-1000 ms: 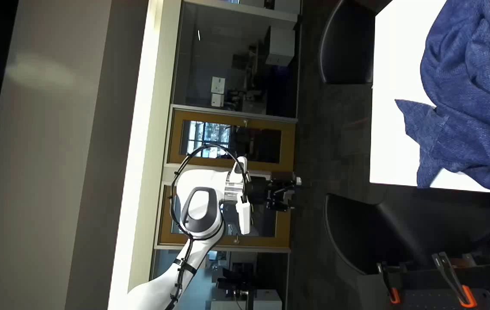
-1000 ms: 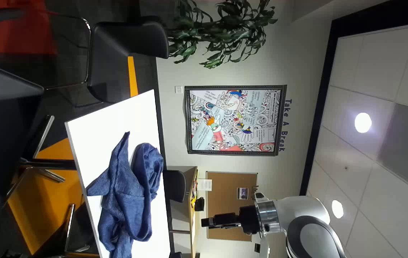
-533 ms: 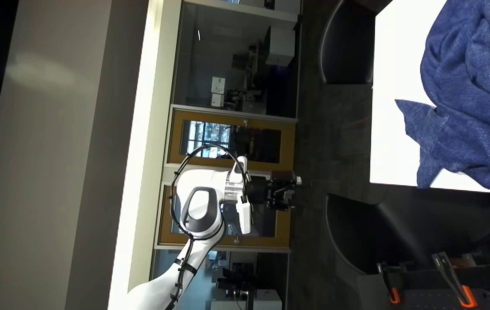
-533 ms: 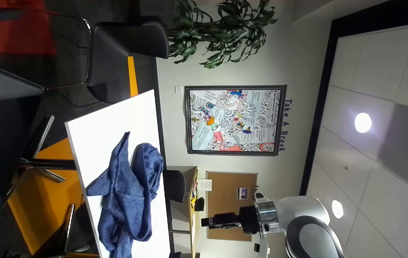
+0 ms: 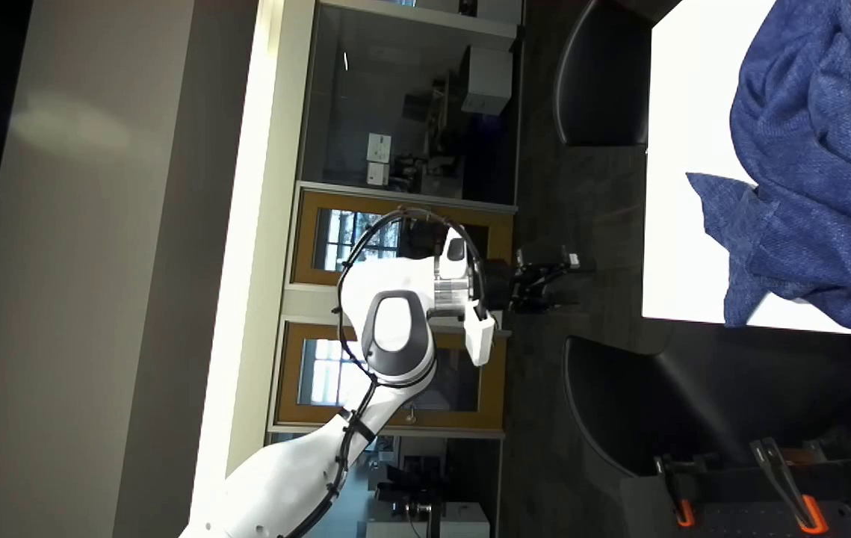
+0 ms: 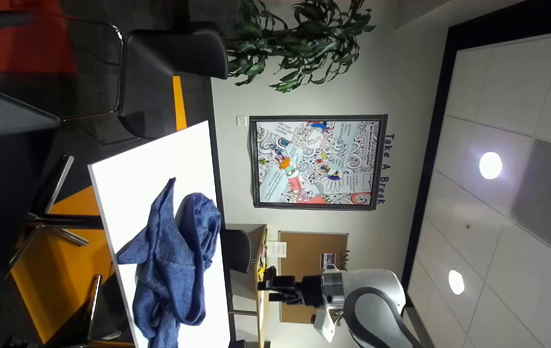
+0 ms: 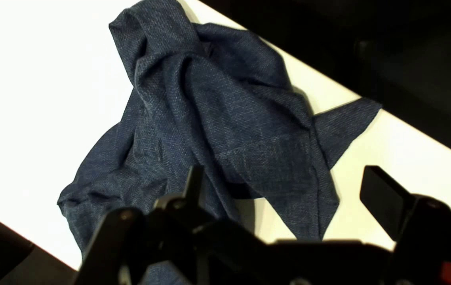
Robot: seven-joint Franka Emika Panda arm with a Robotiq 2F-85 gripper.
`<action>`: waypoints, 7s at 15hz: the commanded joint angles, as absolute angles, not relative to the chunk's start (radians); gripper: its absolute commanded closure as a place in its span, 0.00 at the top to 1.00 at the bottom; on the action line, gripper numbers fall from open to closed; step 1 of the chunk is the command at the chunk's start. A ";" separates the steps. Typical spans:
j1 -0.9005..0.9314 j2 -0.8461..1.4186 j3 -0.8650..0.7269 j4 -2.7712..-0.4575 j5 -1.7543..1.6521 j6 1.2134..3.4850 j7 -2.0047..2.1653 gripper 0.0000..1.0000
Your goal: Unfold the object and spread it to the part of the table
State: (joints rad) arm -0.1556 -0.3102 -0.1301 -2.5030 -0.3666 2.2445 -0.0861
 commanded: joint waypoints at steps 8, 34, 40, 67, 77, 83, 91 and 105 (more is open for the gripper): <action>-0.213 0.006 -0.195 -2.463 -0.404 2.614 -0.091 1.00; -0.192 0.479 -0.280 -2.229 -0.314 2.868 -0.033 1.00; -0.188 0.532 -0.284 -2.193 -0.274 2.871 -0.035 0.59; -0.156 0.581 -0.078 -1.628 0.034 2.499 0.007 0.00; -0.110 0.838 -0.034 -1.238 0.027 2.322 0.013 0.16; -0.112 0.800 -0.059 -1.286 0.007 2.307 0.007 0.65; -0.171 0.539 -0.088 -1.683 0.000 2.323 -0.090 1.00; -0.262 0.385 -0.214 -2.251 -0.074 2.633 -0.173 1.00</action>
State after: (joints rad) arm -0.2569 0.3865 -0.2203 -2.2537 -0.0705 2.6381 -0.1761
